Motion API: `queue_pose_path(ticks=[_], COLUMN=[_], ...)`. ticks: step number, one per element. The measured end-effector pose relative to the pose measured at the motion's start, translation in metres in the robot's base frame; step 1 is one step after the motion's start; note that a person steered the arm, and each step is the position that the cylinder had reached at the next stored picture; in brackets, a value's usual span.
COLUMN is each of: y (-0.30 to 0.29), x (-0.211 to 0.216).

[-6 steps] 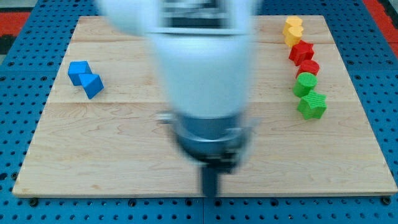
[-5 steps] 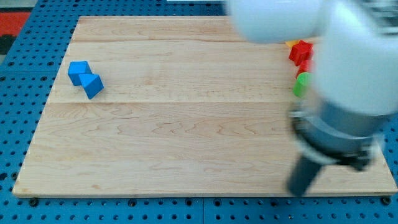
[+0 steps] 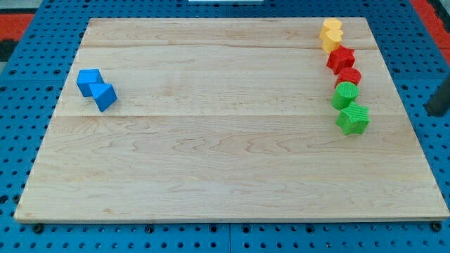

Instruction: Separate the hexagon from the heart

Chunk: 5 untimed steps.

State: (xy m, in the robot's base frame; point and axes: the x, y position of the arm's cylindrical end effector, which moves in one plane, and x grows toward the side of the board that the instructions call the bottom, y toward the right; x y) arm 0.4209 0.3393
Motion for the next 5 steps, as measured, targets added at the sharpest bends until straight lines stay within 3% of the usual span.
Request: queue_pose_path(ticks=[3,5], y=[-0.065,-0.197], x=[-0.205,-0.192])
